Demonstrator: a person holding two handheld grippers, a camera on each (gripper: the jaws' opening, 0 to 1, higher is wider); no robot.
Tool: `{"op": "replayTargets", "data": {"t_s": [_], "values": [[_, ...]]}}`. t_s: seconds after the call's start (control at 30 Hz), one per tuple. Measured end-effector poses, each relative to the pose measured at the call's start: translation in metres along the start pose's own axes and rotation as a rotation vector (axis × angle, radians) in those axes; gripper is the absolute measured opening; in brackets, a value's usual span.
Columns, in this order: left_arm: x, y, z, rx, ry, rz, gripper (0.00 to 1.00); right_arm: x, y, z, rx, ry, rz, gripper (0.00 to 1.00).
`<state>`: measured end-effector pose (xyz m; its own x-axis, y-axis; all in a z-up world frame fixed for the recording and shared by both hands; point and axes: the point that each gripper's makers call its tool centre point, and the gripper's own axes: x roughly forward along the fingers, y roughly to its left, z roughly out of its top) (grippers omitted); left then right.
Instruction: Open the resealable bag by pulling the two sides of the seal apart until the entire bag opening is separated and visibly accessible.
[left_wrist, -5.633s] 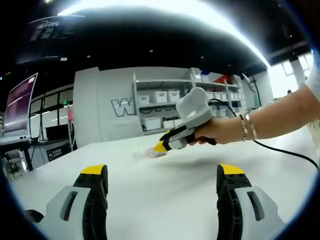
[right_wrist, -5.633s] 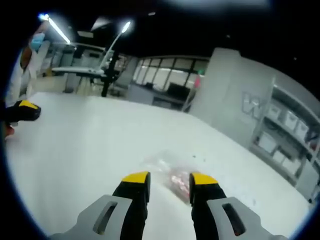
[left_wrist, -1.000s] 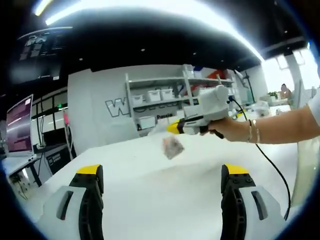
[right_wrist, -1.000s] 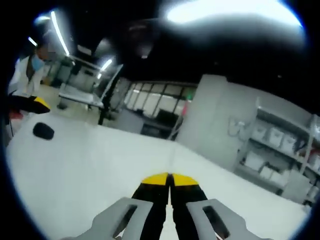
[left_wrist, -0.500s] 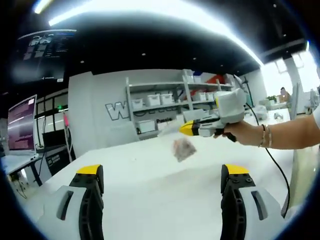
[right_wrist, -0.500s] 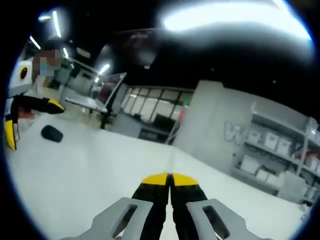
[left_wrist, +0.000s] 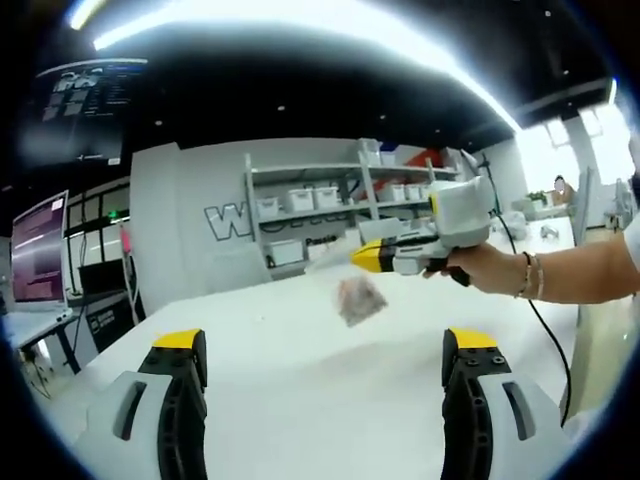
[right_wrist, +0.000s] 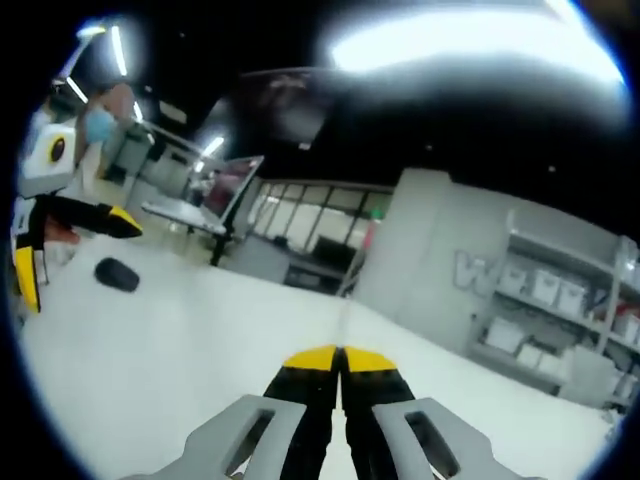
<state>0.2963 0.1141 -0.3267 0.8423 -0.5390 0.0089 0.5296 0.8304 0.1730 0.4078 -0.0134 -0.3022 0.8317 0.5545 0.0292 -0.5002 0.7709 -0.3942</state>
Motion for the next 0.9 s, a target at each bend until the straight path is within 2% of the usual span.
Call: {"op": "replayTargets", "data": {"t_s": [0.3,0.9], "values": [[0.0,0.002,-0.004,-0.019,-0.004,0.004,0.96,-0.001,0.004,-0.009,-0.003,0.016,0.015,0.0],[-0.001,0.008,-0.009,-0.036,-0.008,0.007,0.96,-0.014,0.024,0.01,-0.043,-0.038,0.051,0.0]]}}
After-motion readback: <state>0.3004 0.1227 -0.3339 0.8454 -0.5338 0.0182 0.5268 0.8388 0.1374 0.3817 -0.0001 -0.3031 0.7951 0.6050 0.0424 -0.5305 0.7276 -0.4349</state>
